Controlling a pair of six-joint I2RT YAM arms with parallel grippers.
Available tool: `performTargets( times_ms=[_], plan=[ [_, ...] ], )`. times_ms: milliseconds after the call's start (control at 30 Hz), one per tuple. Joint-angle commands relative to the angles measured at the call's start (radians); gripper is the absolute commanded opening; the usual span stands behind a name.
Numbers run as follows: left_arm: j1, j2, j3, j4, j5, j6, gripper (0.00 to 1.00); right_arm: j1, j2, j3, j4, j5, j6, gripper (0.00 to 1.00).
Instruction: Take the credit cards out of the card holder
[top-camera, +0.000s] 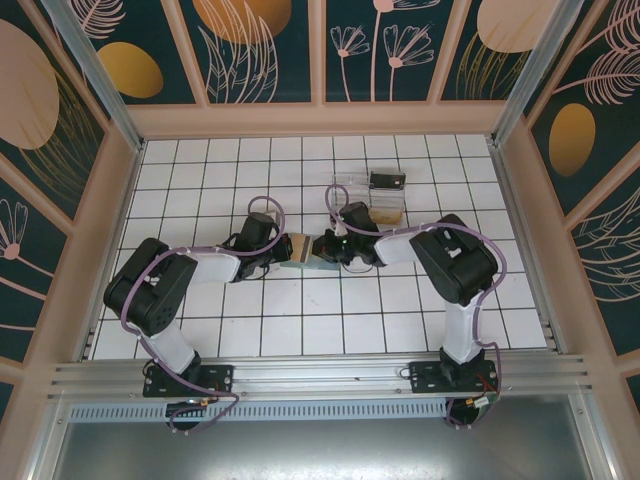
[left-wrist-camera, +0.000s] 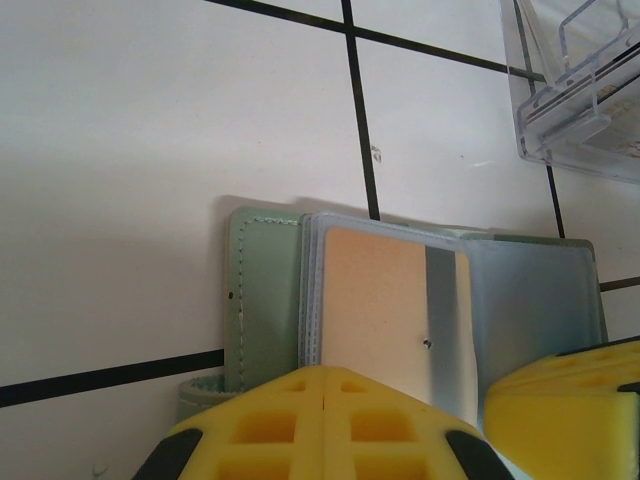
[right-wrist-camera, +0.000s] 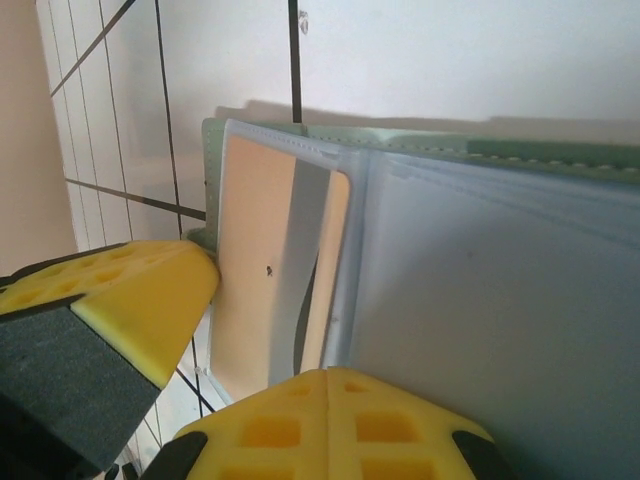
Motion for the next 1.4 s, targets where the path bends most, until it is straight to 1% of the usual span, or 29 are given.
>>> performTargets(
  times_ms=[0,100,200,267,300,467,533,700,900,1133,1367],
  plan=[
    [-0.001,0.002,0.004,-0.089,-0.037,0.017,0.0,-0.013,-0.043,-0.031,0.015,-0.002,-0.003,0.0],
    [-0.001,0.002,0.008,-0.094,-0.042,0.019,0.0,-0.017,-0.05,-0.041,0.015,-0.001,-0.005,0.0],
    [-0.001,0.002,0.007,-0.087,-0.019,0.019,0.0,-0.017,-0.053,-0.041,0.017,-0.003,-0.005,0.0],
    [-0.001,-0.039,0.005,-0.076,0.0,0.016,0.09,-0.017,-0.053,-0.036,0.017,-0.002,-0.008,0.0],
    [-0.001,-0.048,0.006,-0.075,0.005,0.015,0.11,-0.017,-0.055,-0.035,0.016,-0.003,-0.011,0.0],
    [-0.001,-0.121,0.008,-0.092,-0.012,0.012,0.17,-0.005,-0.069,-0.012,-0.002,0.01,-0.024,0.0],
    [-0.001,-0.136,0.005,-0.104,-0.031,0.012,0.18,0.002,-0.068,0.007,-0.021,0.015,-0.034,0.03],
    [-0.001,-0.101,-0.009,-0.106,-0.028,0.009,0.17,0.018,-0.058,0.044,-0.052,0.028,-0.041,0.09],
    [-0.001,-0.057,-0.058,-0.034,0.022,-0.039,0.16,0.025,-0.038,0.068,-0.08,0.032,-0.042,0.18],
    [-0.001,-0.058,-0.117,0.037,0.061,-0.094,0.15,0.025,-0.026,0.077,-0.117,0.044,-0.043,0.21],
    [-0.003,-0.067,-0.135,0.047,0.061,-0.099,0.15,0.025,-0.005,0.075,-0.106,0.035,-0.04,0.19]
  ],
)
